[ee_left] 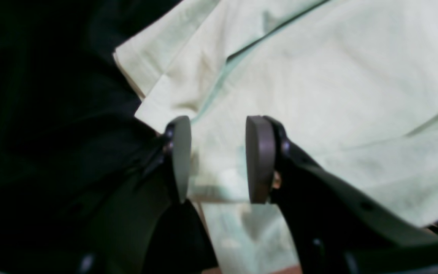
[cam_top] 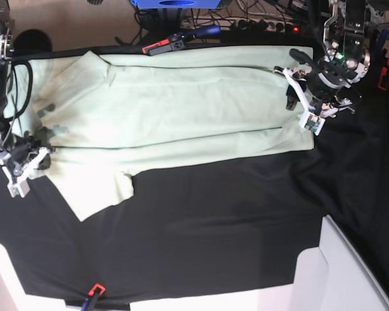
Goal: Fold the T-shirt properly
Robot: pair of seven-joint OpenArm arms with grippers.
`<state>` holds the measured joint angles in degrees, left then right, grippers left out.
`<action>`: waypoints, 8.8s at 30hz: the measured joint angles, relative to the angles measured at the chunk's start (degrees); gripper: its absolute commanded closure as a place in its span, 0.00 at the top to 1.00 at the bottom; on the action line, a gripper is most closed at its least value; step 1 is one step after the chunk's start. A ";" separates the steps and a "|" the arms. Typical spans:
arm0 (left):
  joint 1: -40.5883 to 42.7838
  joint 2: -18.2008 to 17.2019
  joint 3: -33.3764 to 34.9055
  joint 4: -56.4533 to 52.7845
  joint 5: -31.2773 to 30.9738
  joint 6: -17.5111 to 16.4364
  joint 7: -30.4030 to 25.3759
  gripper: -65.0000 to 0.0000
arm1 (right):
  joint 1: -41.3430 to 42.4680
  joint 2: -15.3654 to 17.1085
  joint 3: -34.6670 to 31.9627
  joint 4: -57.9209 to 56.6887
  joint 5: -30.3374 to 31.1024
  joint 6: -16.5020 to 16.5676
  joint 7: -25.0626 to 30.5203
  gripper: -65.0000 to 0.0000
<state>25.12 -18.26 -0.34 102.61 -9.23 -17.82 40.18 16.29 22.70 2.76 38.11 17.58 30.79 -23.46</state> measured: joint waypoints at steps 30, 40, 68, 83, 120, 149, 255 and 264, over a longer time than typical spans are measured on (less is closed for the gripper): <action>0.76 4.63 -17.27 0.17 0.17 0.07 0.04 0.00 | 23.45 -4.20 -14.21 -23.21 -0.70 -3.19 4.83 0.69; 2.08 4.79 -18.78 0.31 -0.24 0.04 -0.37 0.00 | 23.80 -5.57 -14.58 -29.90 -0.66 -6.27 9.94 0.69; 2.67 4.76 -18.80 0.31 0.00 0.04 -0.37 0.00 | 21.05 -6.49 -14.43 -28.22 -0.04 -7.06 11.61 0.68; 2.51 4.74 -18.75 0.31 0.00 0.04 -0.37 0.00 | 20.65 -6.60 -14.58 -26.97 -0.44 -6.82 10.29 0.02; 2.03 4.44 -18.45 0.31 0.17 0.07 -0.20 0.00 | -11.50 -5.38 0.28 40.87 -0.96 -6.75 -30.58 0.00; 1.27 4.39 -18.64 0.09 0.20 0.04 0.04 0.00 | -26.60 -1.99 4.24 51.84 0.00 -6.25 -34.34 0.00; -15.61 2.29 -11.50 -26.82 0.26 -14.16 -11.30 0.51 | -36.65 -8.50 -6.45 68.70 -7.93 -9.44 -29.31 0.52; -15.58 2.54 -11.30 -26.88 0.44 -14.16 -11.32 0.20 | -36.63 -8.50 -6.45 68.70 -7.93 -9.42 -29.11 0.52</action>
<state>9.54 -15.73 -11.64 75.72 -8.80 -31.99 28.86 -20.34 14.20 -3.68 106.80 9.65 21.37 -52.58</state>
